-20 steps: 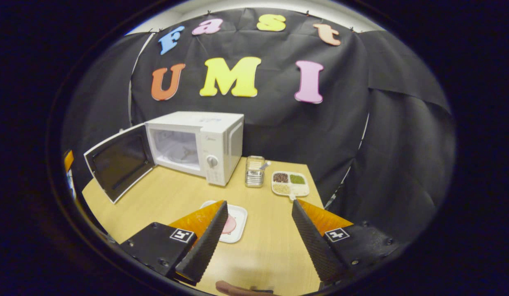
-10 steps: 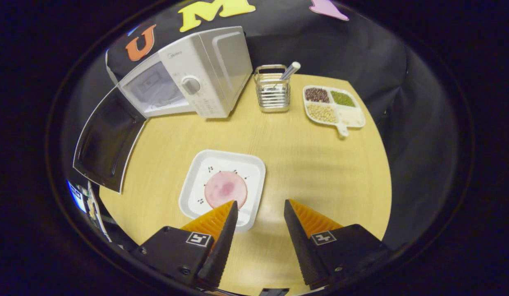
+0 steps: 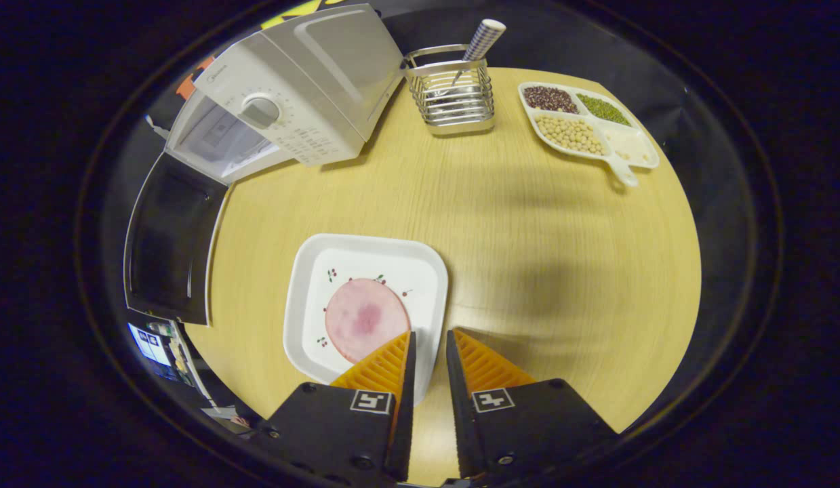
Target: Open the microwave oven with the left hand, put the food in, and close the microwave oven.
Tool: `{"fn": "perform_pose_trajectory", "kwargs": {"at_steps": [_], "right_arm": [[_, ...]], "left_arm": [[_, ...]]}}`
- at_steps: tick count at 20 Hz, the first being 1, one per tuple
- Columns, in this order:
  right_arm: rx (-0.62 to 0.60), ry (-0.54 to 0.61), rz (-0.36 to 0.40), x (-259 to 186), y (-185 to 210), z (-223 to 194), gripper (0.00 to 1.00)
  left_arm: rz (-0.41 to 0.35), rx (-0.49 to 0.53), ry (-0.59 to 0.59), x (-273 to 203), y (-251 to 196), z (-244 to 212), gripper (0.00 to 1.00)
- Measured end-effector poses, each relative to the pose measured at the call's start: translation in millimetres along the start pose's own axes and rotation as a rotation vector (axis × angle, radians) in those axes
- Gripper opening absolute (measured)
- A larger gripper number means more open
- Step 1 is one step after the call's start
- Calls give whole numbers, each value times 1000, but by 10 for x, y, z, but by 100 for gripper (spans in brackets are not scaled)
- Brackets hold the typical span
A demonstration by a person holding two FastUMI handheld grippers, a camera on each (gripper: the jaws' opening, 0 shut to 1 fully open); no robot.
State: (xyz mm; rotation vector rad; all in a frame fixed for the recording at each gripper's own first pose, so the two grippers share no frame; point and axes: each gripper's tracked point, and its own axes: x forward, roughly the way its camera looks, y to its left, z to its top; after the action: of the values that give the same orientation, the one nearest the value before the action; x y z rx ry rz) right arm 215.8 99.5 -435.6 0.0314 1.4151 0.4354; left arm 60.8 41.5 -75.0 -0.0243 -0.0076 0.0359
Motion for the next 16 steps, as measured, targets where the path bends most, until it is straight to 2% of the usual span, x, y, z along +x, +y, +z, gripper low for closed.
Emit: {"fn": "perform_pose_trajectory", "kwargs": {"at_steps": [1,2,3,4,7,10,11,15,16], "right_arm": [[3,20,9,8,-28,48,8],[9,26,31,35,-20,67,12],[-4,33,42,36,0,77,4],[-8,42,39,50,-15,92,4],[30,52,56,32,37,35,4],[125,38,178,-61,153,-51,4],[151,21,194,-94,158,-63,4],[216,-3,266,-255,295,-220,4],[233,-16,283,-301,358,-235,4]], "left_arm": [[3,-3,2,-3,9,9,94],[7,-5,5,-15,17,10,83],[12,-6,6,-20,31,8,83],[15,-7,6,-38,36,19,94],[6,-3,3,-115,10,46,94],[2,14,-1,-144,26,63,94],[1,15,-2,-160,34,61,83],[-4,-3,-6,-178,85,61,83],[-5,-6,-7,-164,88,57,94]]}}
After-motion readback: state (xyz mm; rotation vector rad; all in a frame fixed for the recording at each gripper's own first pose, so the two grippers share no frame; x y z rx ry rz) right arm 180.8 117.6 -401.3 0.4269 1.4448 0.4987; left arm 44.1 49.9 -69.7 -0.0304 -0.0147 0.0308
